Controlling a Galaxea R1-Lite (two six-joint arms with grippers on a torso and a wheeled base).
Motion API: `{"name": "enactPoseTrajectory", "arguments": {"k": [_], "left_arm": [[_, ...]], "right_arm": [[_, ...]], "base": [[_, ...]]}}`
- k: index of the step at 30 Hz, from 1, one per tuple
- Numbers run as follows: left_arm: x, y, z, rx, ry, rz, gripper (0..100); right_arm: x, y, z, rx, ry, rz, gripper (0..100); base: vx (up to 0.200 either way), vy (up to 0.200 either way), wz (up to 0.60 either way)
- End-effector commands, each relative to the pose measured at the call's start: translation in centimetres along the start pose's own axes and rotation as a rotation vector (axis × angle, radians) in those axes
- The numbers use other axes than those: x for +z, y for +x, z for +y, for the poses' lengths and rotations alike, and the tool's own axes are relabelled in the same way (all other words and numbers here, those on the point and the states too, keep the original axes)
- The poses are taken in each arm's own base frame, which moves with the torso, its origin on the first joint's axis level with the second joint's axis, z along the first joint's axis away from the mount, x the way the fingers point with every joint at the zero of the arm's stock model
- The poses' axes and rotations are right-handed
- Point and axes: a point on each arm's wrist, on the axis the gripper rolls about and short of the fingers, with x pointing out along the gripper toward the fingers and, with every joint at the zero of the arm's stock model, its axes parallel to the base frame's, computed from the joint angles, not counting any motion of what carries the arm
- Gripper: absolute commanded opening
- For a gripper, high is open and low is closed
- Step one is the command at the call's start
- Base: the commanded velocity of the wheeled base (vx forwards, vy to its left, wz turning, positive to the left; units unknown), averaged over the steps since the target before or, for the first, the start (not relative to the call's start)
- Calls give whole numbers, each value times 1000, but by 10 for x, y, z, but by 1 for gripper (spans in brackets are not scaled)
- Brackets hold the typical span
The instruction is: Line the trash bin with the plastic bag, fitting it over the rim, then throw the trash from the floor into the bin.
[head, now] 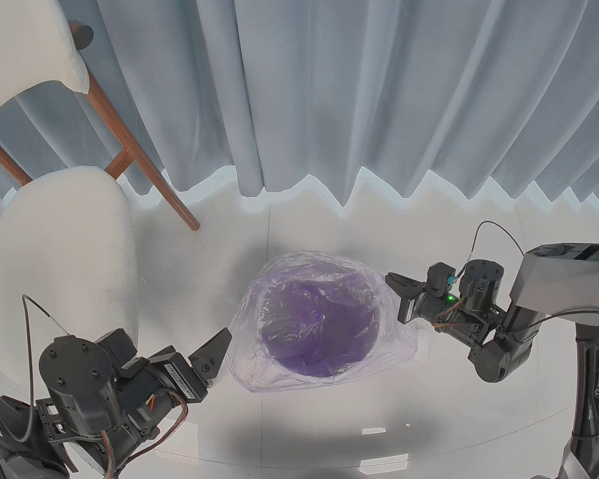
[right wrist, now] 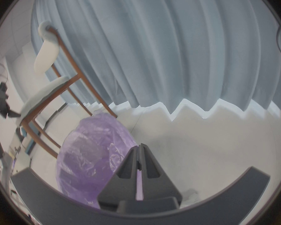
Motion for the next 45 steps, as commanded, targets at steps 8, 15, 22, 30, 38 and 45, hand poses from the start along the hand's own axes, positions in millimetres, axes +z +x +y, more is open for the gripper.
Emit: {"name": "enactPoseTrajectory", "arguments": {"k": [8,15,22,30,38,45], "left_arm": [[9,-1,-7,-161,-28,80,100],[25,21,-15,-219,-169,84,100],[33,25,-14,-259,-252,102,100],[69,43,-20,-308,-325,-2,100],[73,62,-15,-357,-162,43,100],[73,76,-21,-480,10,92,100]], "right_arm": [[3,-5,-37,-94,312,-29,0],[-22,13,-43,-100,393,-4,0],[-30,25,-41,-90,437,17,0],[-44,34,-26,-59,451,64,0],[-47,35,-30,-102,452,56,100],[10,5,-20,-130,576,-56,100]], "base": [[0,0,0],[0,0,0],[0,0,0],[0,0,0],[0,0,0],[0,0,0]]}}
